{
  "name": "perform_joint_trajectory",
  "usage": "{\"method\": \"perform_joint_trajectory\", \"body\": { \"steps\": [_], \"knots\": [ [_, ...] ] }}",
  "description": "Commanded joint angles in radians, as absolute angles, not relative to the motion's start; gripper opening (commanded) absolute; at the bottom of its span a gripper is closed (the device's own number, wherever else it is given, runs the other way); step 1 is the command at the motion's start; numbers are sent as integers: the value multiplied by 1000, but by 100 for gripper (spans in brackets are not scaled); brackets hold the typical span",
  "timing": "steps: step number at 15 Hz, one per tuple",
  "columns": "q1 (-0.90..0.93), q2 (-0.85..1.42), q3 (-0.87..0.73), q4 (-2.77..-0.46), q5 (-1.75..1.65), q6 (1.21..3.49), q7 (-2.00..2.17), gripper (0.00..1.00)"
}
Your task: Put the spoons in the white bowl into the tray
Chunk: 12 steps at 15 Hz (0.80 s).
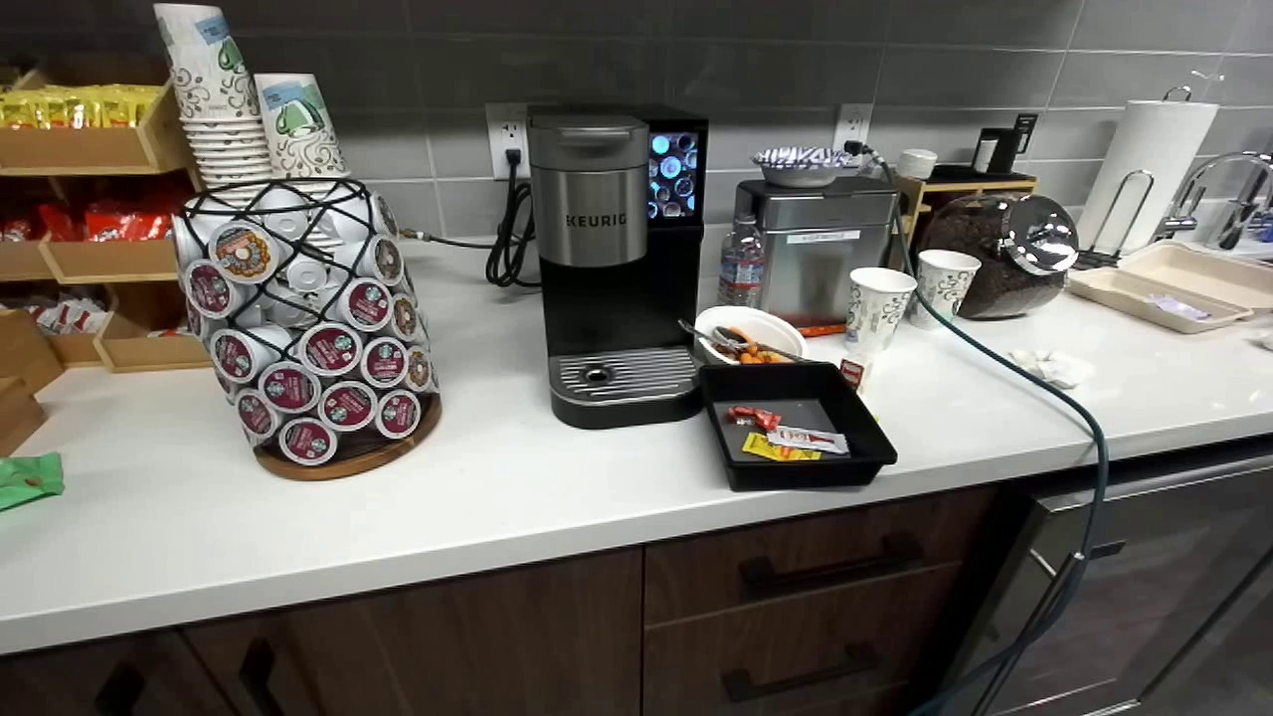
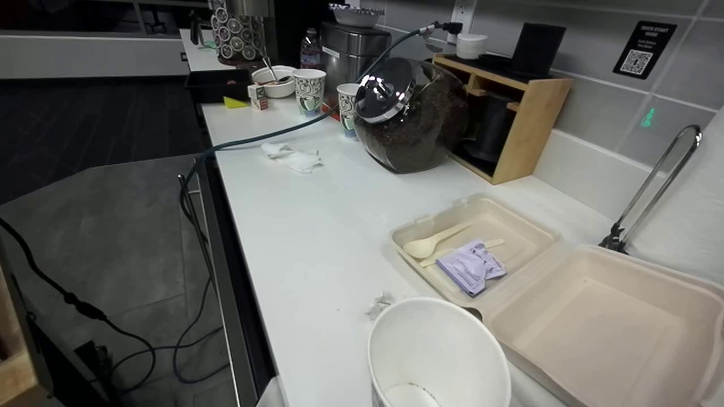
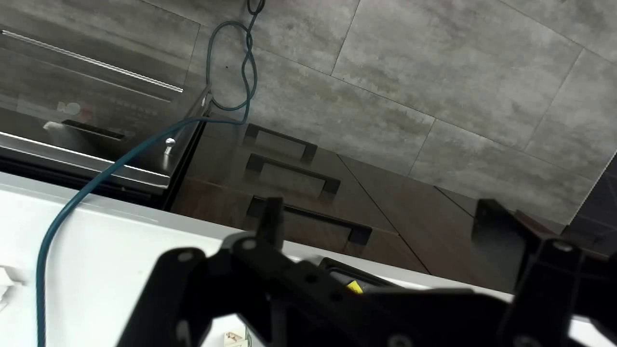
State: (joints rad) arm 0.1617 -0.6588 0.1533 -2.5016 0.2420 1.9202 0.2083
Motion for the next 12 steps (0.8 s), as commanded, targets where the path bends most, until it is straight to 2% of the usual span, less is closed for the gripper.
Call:
{"method": "perform_joint_trajectory", "body": {
  "steps": [1, 6, 12],
  "knots": [
    [122, -627, 184, -2483, 160, 2018, 189, 100],
    [67, -378, 159, -2293, -111, 2191, 12, 100],
    [95, -13, 126, -2033, -172, 2329, -250, 100]
  ]
}}
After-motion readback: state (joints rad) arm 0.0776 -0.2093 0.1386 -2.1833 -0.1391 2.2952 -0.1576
